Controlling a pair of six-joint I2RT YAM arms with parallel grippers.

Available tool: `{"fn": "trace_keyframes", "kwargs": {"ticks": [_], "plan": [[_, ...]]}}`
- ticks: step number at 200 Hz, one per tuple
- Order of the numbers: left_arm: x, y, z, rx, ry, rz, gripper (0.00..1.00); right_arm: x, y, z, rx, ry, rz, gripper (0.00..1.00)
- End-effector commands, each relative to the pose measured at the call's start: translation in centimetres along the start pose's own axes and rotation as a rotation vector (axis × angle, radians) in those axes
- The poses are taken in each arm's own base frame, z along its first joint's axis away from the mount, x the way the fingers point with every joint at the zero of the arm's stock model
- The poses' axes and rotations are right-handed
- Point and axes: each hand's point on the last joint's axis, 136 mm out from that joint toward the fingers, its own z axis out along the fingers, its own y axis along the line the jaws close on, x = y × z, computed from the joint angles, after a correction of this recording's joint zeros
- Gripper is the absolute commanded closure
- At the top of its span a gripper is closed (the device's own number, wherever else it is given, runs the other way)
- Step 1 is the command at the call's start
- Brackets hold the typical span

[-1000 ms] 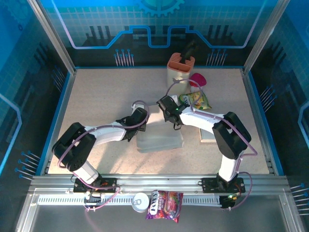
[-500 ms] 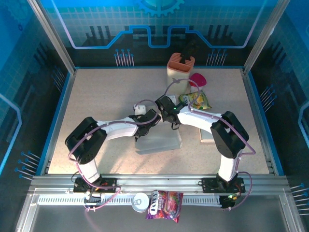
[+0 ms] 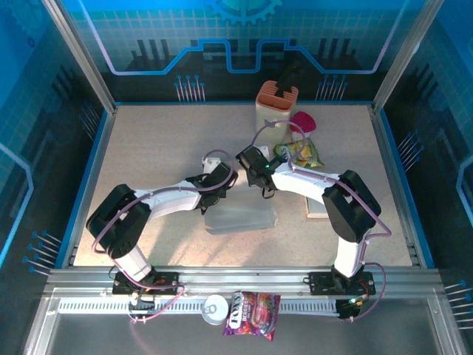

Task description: Fold the paper box

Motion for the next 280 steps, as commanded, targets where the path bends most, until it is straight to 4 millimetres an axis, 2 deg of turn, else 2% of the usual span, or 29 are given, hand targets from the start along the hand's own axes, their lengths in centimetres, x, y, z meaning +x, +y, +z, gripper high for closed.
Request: {"fn": "trace_keyframes", "kwargs": {"ticks": [1,56,77,103,113,124,175,218,250,280], "plan": [[-2.4,-1.6,-1.3,0.116,-0.063,-0.018,0.70,1.4,1.8,0.2,-0.053,0.043,-0.044,1.00],[-2.8,0.1,-0.7,0.078,-0.056,-0.013,0.68,1.2,1.7,0.3,-0.057,0.050,-0.045,1.00],[-2.7,0.3,-0.1,0.070,-0.046,-0.002,0.77,1.3,1.8,0.3,-0.058,0.051,-0.044,1.00],[-2.2,0.6,0.9,0.034,-0.030,0.018,0.80,1.3,1.8,0.4,-0.059,0.053,-0.043,1.00],[-2.1,0.9,1.0,0.019,-0.030,0.019,0.88,1.2,1.8,0.4,-0.059,0.052,-0.042,1.00],[-2.2,1.2,1.1,0.002,-0.037,0.013,1.00,1.2,1.8,0.4,-0.058,0.050,-0.043,1.00],[-1.7,2.8,1.0,-0.120,-0.015,-0.052,1.00,1.8,1.0,0.8,0.022,0.079,0.002,1.00],[-1.2,2.0,0.7,-0.055,0.013,-0.130,1.00,2.4,0.7,1.5,0.093,0.094,0.035,1.00],[-1.3,0.9,0.7,0.002,0.031,-0.119,1.00,2.3,-0.3,1.7,0.186,0.097,0.026,1.00],[-1.6,0.1,0.7,0.039,0.042,-0.116,1.00,2.4,-0.1,2.3,0.202,0.116,0.023,1.00]]}}
